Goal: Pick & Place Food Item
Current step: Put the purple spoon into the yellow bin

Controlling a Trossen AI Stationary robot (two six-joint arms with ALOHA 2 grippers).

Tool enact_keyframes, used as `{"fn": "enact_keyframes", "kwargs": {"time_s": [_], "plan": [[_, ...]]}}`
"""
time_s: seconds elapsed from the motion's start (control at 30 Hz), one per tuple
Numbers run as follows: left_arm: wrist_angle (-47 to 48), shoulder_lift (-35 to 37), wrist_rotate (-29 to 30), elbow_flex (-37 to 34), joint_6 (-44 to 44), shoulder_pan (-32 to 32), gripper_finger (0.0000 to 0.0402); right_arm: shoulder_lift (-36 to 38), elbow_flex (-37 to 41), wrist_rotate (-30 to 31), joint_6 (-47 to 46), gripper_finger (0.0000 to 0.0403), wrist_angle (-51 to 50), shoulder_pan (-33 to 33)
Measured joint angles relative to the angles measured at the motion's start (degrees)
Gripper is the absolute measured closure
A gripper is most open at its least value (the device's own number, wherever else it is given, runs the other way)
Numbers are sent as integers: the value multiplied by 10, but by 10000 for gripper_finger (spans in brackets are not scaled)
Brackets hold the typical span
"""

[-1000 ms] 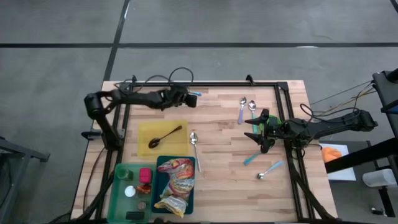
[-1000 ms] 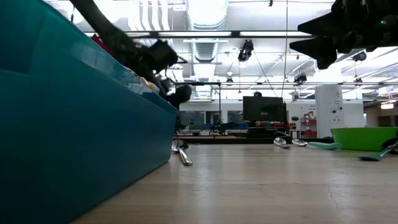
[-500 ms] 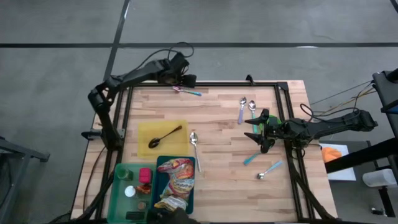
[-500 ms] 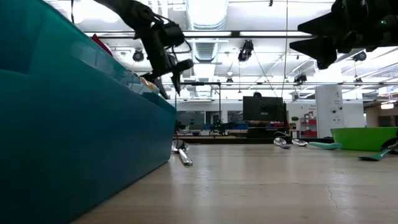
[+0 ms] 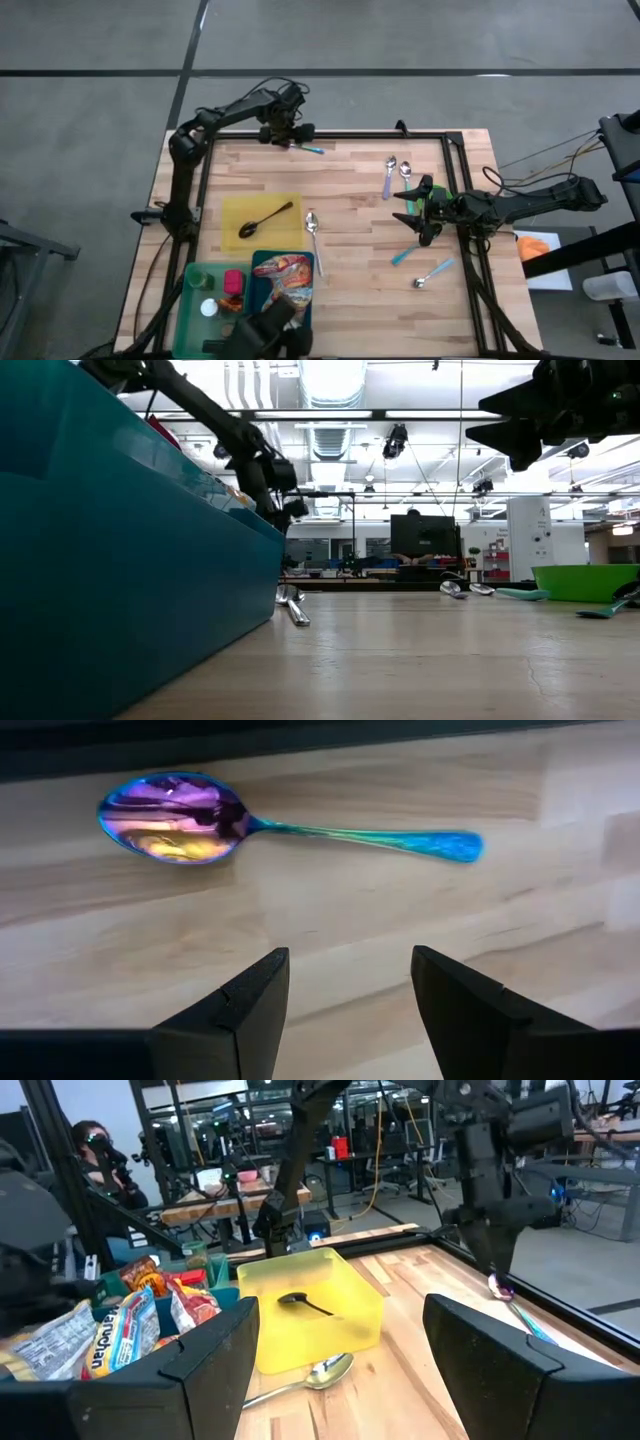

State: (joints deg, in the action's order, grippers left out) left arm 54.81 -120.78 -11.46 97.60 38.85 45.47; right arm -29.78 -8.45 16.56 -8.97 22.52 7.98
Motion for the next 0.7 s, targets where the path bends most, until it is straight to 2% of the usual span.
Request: {"fn": "enact_keyframes", "kwargs": {"time_s": [0.23,0.7], "plan": [[3,-12,0,-3,2,23,190,0,0,0,0,122,0,0],[28,-5,-4,-4,20,-1,190,0,0,0,0,122,0,0]]}}
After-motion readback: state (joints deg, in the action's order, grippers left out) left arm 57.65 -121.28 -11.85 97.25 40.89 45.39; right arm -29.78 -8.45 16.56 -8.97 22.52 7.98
